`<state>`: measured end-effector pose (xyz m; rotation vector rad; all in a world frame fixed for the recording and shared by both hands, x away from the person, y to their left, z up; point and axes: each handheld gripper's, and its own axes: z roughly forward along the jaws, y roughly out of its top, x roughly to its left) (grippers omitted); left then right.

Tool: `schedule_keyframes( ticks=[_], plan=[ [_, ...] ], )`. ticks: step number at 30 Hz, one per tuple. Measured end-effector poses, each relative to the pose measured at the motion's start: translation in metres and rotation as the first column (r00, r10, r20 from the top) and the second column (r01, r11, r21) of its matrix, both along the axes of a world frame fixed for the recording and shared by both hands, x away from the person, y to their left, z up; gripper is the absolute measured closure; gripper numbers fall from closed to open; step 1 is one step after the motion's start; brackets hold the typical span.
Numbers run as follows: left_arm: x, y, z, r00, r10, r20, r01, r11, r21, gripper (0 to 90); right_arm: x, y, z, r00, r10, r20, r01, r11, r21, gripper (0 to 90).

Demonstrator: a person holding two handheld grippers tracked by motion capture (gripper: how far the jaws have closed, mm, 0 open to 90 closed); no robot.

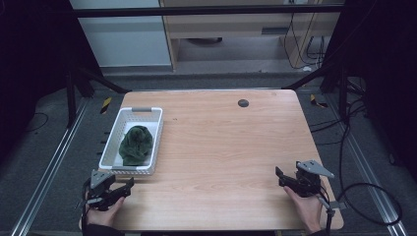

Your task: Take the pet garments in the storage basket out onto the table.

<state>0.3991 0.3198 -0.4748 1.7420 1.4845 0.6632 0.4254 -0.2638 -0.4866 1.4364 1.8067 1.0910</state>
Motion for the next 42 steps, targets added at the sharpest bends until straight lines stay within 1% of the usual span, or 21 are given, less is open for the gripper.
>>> schedule_keyframes(
  ticks=[4,5,6,7,8,11,12,15,16,17,21,23,24,29,31,32,33,35,38,40,42],
  plan=[
    [-0.003,0.001,0.004,0.9999,-0.011,-0.003,0.011,0.9998,-0.014,27.1,-0.001,0.002,0.000,0.9999,0.014,-0.003,-0.014,0.9999,-0.005,19.3],
    [-0.004,0.000,0.005,0.9999,-0.014,-0.004,0.014,0.9998,-0.017,26.9,-0.002,0.003,-0.001,0.9998,0.020,-0.003,-0.020,0.9994,-0.027,19.0],
    [-0.007,-0.001,0.009,0.9998,-0.021,0.003,0.021,0.9996,-0.018,26.8,-0.003,0.004,-0.001,0.9998,0.018,-0.007,-0.018,0.9996,-0.022,18.9],
    [-0.007,-0.001,0.011,0.9996,-0.028,0.005,0.028,0.9991,-0.031,26.6,-0.003,0.005,-0.002,0.9997,0.023,-0.013,-0.023,0.9995,-0.021,18.7],
    [-0.008,-0.001,0.013,0.9996,-0.028,0.006,0.029,0.9989,-0.036,26.4,-0.002,0.006,-0.003,0.9995,0.029,-0.012,-0.030,0.9988,-0.040,18.4],
    [-0.009,0.001,0.018,0.9997,-0.025,0.009,0.025,0.9985,-0.048,26.0,-0.003,0.008,-0.002,0.9994,0.031,-0.015,-0.031,0.9986,-0.043,18.2],
    [-0.009,0.002,0.022,0.9996,-0.019,0.019,0.020,0.9982,-0.057,25.5,-0.004,0.007,-0.003,0.9993,0.035,-0.013,-0.035,0.9980,-0.053,18.2],
    [-0.009,0.004,0.025,0.9997,-0.010,0.024,0.011,0.9982,-0.060,25.4,-0.004,0.008,-0.002,0.9993,0.034,-0.013,-0.035,0.9984,-0.045,18.1],
    [-0.009,0.006,0.029,0.9995,-0.008,0.030,0.010,0.9976,-0.068,25.4,-0.004,0.007,-0.001,0.9994,0.033,-0.013,-0.034,0.9988,-0.037,18.0],
    [-0.009,0.006,0.029,0.9995,-0.008,0.030,0.010,0.9976,-0.068,25.3,-0.004,0.007,-0.001,0.9994,0.033,-0.013,-0.034,0.9988,-0.037,18.0],
    [-0.008,0.010,0.039,0.9993,-0.007,0.037,0.010,0.9972,-0.074,25.0,-0.004,0.005,-0.001,0.9997,0.025,-0.005,-0.026,0.9989,-0.039,17.6],
    [-0.008,0.011,0.044,0.9993,-0.013,0.034,0.016,0.9975,-0.069,24.9,-0.005,0.005,0.000,0.9997,0.023,-0.012,-0.023,0.9993,-0.029,17.6],
    [-0.008,0.011,0.046,0.9994,-0.018,0.030,0.020,0.9975,-0.067,24.7,-0.005,0.005,-0.001,0.9997,0.019,-0.013,-0.020,0.9991,-0.037,17.5],
    [-0.002,0.012,0.059,0.9990,-0.041,0.018,0.042,0.9979,-0.049,24.4,-0.004,0.005,-0.001,0.9997,0.020,-0.015,-0.021,0.9990,-0.039,17.4],
    [0.001,0.012,0.066,0.9986,-0.049,0.017,0.050,0.9981,-0.037,24.3,-0.004,0.006,-0.001,0.9995,0.021,-0.023,-0.021,0.9991,-0.036,17.4],
    [0.005,0.011,0.072,0.9983,-0.056,0.016,0.057,0.9982,-0.018,23.9,-0.004,0.006,-0.001,0.9995,0.021,-0.024,-0.022,0.9991,-0.037,17.4],
    [0.005,0.011,0.072,0.9983,-0.056,0.016,0.057,0.9982,-0.018,23.8,-0.004,0.006,-0.001,0.9995,0.021,-0.024,-0.022,0.9991,-0.037,17.4],
    [0.010,0.011,0.080,0.9976,-0.066,0.020,0.065,0.9978,0.004,23.6,-0.003,0.006,-0.002,0.9995,0.025,-0.021,-0.026,0.9987,-0.045,17.4],
    [0.019,0.010,0.091,0.9971,-0.074,0.019,0.073,0.9971,0.023,23.4,-0.003,0.006,-0.002,0.9991,0.032,-0.026,-0.034,0.9984,-0.045,17.5],
    [0.021,0.010,0.093,0.9970,-0.075,0.021,0.074,0.9969,0.028,23.4,-0.003,0.007,-0.003,0.9990,0.033,-0.031,-0.034,0.9985,-0.044,17.6],
    [0.026,0.010,0.100,0.9963,-0.082,0.025,0.081,0.9961,0.034,23.4,-0.003,0.006,-0.003,0.9990,0.033,-0.031,-0.035,0.9984,-0.045,17.7]
  ],
)
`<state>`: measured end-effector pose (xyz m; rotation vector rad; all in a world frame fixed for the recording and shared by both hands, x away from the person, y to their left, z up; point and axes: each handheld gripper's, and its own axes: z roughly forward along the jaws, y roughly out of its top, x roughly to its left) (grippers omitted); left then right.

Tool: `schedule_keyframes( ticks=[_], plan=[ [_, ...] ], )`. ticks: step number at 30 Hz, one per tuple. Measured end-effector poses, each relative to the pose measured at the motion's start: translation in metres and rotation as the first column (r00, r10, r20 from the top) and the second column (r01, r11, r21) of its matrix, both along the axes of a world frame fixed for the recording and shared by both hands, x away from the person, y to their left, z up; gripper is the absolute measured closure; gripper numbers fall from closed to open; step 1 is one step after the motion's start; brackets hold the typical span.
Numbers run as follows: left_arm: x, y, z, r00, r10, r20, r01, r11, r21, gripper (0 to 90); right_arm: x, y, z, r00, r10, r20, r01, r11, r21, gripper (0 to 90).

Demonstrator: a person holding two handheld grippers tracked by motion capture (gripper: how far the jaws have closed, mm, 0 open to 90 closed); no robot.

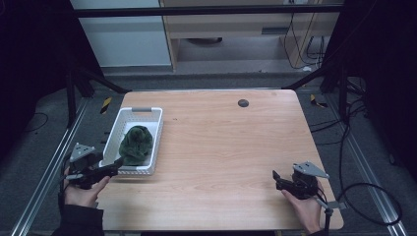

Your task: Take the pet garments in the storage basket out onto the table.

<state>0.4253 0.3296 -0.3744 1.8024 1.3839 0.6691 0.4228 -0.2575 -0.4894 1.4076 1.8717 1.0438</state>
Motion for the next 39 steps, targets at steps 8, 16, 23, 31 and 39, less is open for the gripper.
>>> schedule_keyframes(
  ticks=[8,16,23,31,39],
  plan=[
    [0.020,0.004,0.011,0.9995,-0.026,-0.017,0.026,0.9997,-0.005,23.2,0.000,0.001,0.001,1.0000,0.003,0.002,-0.003,1.0000,0.001,17.7],
    [0.037,0.007,0.017,0.9991,-0.023,-0.036,0.026,0.9978,0.060,22.5,0.000,0.001,0.001,1.0000,0.003,0.003,-0.003,1.0000,-0.004,17.7],
    [0.052,0.009,0.028,0.9975,-0.042,-0.056,0.047,0.9944,0.094,22.2,0.000,0.001,0.001,1.0000,0.002,0.005,-0.002,1.0000,-0.007,17.6],
    [0.070,0.009,0.040,0.9937,-0.060,-0.095,0.070,0.9915,0.109,22.2,0.000,0.000,0.001,1.0000,0.003,0.003,-0.003,1.0000,-0.009,17.6],
    [0.092,0.007,0.042,0.9870,-0.067,-0.146,0.084,0.9895,0.117,22.4,0.000,0.000,0.001,1.0000,0.001,0.006,-0.001,0.9999,-0.011,17.5]
  ],
)
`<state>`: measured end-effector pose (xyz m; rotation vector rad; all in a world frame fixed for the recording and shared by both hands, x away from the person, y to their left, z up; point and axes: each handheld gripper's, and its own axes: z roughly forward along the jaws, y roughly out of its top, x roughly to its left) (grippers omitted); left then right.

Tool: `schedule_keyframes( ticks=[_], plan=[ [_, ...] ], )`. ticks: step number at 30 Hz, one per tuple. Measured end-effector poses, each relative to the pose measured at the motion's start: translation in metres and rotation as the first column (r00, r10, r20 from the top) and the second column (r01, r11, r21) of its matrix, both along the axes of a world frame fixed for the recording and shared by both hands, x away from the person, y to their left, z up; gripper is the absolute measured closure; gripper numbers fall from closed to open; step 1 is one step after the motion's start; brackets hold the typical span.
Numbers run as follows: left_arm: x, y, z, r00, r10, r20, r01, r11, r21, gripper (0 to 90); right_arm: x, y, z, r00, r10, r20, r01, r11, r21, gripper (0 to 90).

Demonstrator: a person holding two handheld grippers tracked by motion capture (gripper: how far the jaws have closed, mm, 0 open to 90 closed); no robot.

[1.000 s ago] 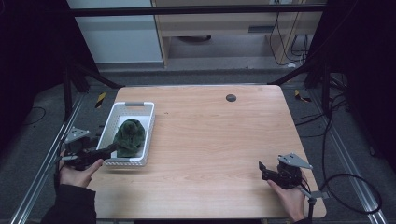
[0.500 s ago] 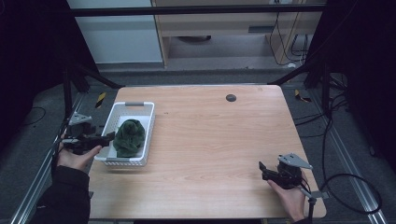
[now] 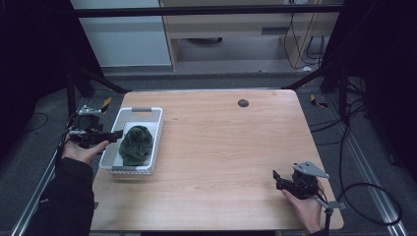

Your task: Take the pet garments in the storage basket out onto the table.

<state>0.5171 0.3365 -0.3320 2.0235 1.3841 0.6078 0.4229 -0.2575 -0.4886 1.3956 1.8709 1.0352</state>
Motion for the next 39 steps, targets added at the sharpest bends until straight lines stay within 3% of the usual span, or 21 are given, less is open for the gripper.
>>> schedule_keyframes(
  ticks=[8,11,24,32,39],
  plan=[
    [0.017,-0.003,-0.003,0.9997,0.001,-0.024,-0.001,0.9995,0.030,23.1,0.000,0.000,0.000,1.0000,0.001,-0.004,-0.001,1.0000,0.000,17.4],
    [0.026,-0.006,-0.005,0.9986,-0.009,-0.052,0.011,0.9992,0.040,23.9,0.000,0.000,0.000,1.0000,0.000,-0.004,0.000,1.0000,0.002,17.4],
    [0.042,-0.013,-0.011,0.9951,-0.018,-0.097,0.024,0.9979,0.060,27.9,0.001,-0.001,-0.001,1.0000,0.001,-0.007,-0.001,1.0000,0.002,17.3],
    [0.051,-0.016,-0.021,0.9890,-0.023,-0.146,0.035,0.9962,0.079,30.2,0.001,-0.001,-0.002,0.9999,0.002,-0.014,-0.002,1.0000,0.003,17.2],
    [0.055,-0.021,-0.026,0.9866,-0.031,-0.160,0.045,0.9952,0.086,30.6,0.001,-0.001,-0.002,0.9999,0.003,-0.013,-0.003,1.0000,0.001,17.2]
  ],
)
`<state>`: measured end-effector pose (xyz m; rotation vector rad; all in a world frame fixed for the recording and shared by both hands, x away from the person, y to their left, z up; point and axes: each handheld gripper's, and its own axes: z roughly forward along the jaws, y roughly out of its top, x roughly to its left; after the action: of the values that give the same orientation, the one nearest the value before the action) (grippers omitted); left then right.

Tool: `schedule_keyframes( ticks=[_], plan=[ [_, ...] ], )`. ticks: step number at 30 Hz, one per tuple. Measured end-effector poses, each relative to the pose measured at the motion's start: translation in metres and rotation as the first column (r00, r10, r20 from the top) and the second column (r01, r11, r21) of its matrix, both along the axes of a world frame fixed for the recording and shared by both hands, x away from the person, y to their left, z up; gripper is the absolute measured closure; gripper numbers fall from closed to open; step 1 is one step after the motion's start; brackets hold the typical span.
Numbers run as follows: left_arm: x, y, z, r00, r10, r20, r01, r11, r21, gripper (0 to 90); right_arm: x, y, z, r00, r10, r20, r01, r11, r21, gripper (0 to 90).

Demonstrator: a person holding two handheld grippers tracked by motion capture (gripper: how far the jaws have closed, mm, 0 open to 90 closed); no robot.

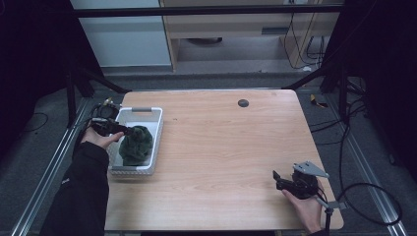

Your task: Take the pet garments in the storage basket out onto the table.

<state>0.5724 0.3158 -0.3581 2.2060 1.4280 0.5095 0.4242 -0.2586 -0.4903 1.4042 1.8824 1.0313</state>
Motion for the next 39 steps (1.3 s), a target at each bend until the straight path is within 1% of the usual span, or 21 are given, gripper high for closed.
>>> schedule_keyframes(
  ticks=[5,6,7,8,9,11,12,14,18,19,20,23,24,27,31,33,36,39],
  plan=[
    [0.003,-0.002,-0.004,0.9999,-0.005,-0.013,0.006,0.9999,0.010,30.7,0.000,0.000,0.000,1.0000,0.000,-0.003,0.000,1.0000,0.002,17.2],
    [0.005,-0.002,-0.006,0.9997,-0.007,-0.021,0.007,0.9999,0.012,30.7,0.000,0.000,0.000,1.0000,0.001,-0.005,-0.001,1.0000,0.002,17.1],
    [0.005,-0.002,-0.006,0.9997,-0.007,-0.021,0.007,0.9999,0.012,30.9,0.000,0.000,0.000,1.0000,0.001,-0.005,-0.001,1.0000,0.002,17.1],
    [0.007,-0.003,-0.008,0.9994,-0.009,-0.033,0.009,0.9998,0.019,30.9,0.000,0.000,0.000,1.0000,0.002,-0.006,-0.002,1.0000,0.002,17.1],
    [0.007,-0.003,-0.008,0.9994,-0.009,-0.033,0.009,0.9998,0.019,31.0,0.000,0.000,0.000,1.0000,0.002,-0.006,-0.002,1.0000,0.002,17.1],
    [0.008,-0.003,-0.011,0.9994,-0.008,-0.035,0.008,1.0000,0.004,31.4,0.000,0.001,0.000,1.0000,0.002,-0.007,-0.002,1.0000,0.001,17.1],
    [0.009,-0.003,-0.016,0.9989,-0.008,-0.047,0.008,1.0000,0.001,32.0,0.000,0.000,-0.001,1.0000,0.003,-0.008,-0.003,1.0000,-0.002,17.0],
    [0.009,-0.003,-0.018,0.9986,-0.007,-0.052,0.007,1.0000,0.000,32.0,0.001,0.000,-0.001,0.9999,0.003,-0.011,-0.003,1.0000,-0.003,16.9],
    [0.012,-0.002,-0.027,0.9970,-0.008,-0.077,0.008,1.0000,0.003,32.0,0.001,0.001,-0.001,0.9999,0.002,-0.013,-0.003,1.0000,-0.003,16.9],
    [0.013,-0.003,-0.029,0.9964,-0.006,-0.085,0.008,0.9998,0.017,31.7,0.001,0.001,-0.001,0.9999,0.003,-0.016,-0.003,1.0000,-0.002,16.9],
    [0.013,-0.004,-0.031,0.9959,-0.008,-0.090,0.009,0.9999,0.013,31.9,0.001,0.001,-0.001,0.9998,0.003,-0.020,-0.003,1.0000,0.002,16.9],
    [0.014,-0.004,-0.033,0.9957,-0.005,-0.092,0.005,0.9999,0.010,32.4,0.001,0.001,-0.002,0.9998,0.006,-0.020,-0.006,1.0000,-0.002,16.8],
    [0.015,-0.005,-0.036,0.9946,-0.003,-0.104,0.005,0.9999,0.015,32.5,0.001,0.001,-0.002,0.9998,0.007,-0.019,-0.007,1.0000,-0.005,16.8],
    [0.016,-0.005,-0.039,0.9937,-0.003,-0.112,0.005,0.9998,0.021,32.5,0.001,0.001,-0.002,0.9997,0.006,-0.024,-0.007,1.0000,-0.002,16.7],
    [0.018,-0.005,-0.043,0.9929,0.000,-0.119,0.003,0.9997,0.024,35.0,0.001,0.001,-0.002,0.9996,0.007,-0.028,-0.007,1.0000,0.000,16.7],
    [0.019,-0.005,-0.044,0.9924,0.000,-0.123,0.003,0.9997,0.025,36.9,0.002,0.001,-0.003,0.9996,0.009,-0.026,-0.010,0.9999,-0.007,16.6],
    [0.020,-0.006,-0.047,0.9907,0.001,-0.136,0.003,0.9996,0.028,39.9,0.002,0.001,-0.003,0.9996,0.010,-0.025,-0.011,0.9999,-0.007,16.5],
    [0.021,-0.006,-0.047,0.9908,0.000,-0.136,0.005,0.9994,0.036,42.7,0.002,0.001,-0.003,0.9996,0.010,-0.025,-0.010,0.9999,-0.009,16.5]
  ],
)
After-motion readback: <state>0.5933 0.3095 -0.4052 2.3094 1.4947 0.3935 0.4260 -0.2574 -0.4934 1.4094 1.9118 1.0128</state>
